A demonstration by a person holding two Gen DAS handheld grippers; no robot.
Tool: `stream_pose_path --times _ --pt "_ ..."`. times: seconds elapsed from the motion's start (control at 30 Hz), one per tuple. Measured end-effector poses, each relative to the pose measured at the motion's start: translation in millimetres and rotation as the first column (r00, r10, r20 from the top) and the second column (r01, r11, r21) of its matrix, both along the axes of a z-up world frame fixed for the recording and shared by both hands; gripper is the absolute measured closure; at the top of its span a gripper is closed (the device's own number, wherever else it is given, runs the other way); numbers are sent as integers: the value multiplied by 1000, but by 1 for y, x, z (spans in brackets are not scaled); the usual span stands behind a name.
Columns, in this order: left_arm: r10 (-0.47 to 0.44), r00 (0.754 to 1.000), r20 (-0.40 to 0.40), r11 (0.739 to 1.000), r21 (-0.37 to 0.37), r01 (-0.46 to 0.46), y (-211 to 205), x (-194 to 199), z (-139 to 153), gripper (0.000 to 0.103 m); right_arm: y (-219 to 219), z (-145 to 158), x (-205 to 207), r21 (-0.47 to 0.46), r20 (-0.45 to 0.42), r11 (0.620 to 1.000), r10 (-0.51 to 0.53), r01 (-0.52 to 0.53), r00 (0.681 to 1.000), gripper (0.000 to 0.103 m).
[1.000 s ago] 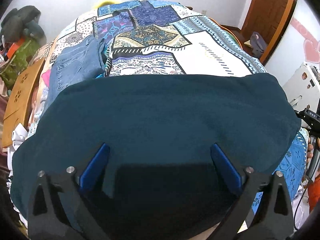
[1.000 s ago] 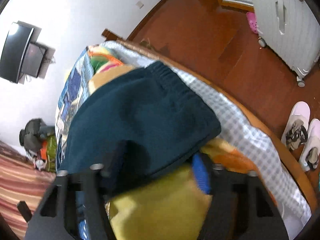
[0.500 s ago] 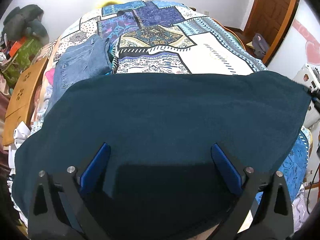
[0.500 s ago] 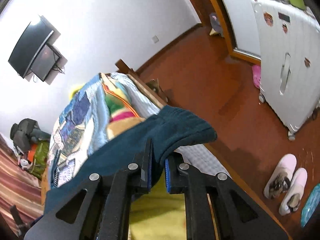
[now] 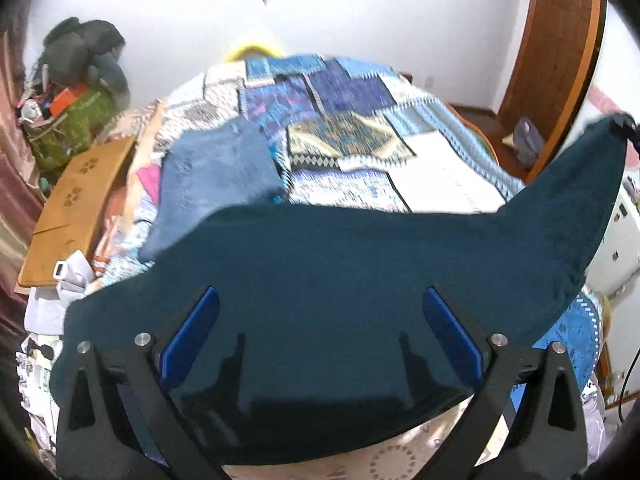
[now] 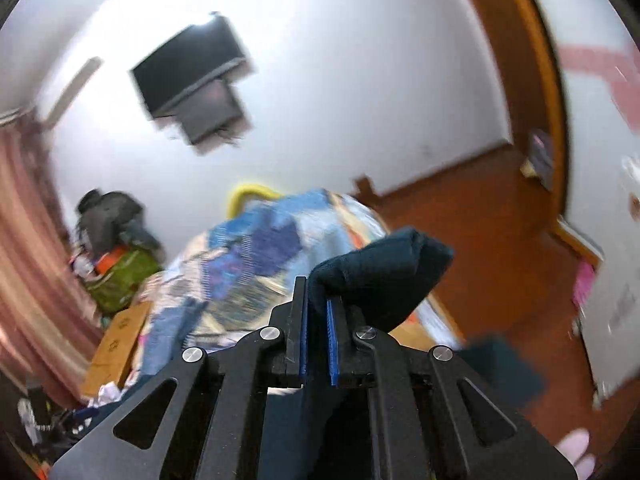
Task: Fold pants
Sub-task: 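Grasp a teal pant leg with the right gripper and lift it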
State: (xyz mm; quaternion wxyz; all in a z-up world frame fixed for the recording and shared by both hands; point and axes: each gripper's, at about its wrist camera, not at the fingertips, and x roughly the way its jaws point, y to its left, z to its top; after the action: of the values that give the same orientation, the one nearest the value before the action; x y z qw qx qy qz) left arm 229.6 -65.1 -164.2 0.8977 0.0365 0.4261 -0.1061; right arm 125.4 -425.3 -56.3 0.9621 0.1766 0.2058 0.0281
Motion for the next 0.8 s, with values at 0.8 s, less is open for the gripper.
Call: stream_pose_path --times 0.8 --pt "1 1000 -27 1000 27 0 6 -3 -15 0 -120 -131 -34 -7 -382 932 -338 363 860 96"
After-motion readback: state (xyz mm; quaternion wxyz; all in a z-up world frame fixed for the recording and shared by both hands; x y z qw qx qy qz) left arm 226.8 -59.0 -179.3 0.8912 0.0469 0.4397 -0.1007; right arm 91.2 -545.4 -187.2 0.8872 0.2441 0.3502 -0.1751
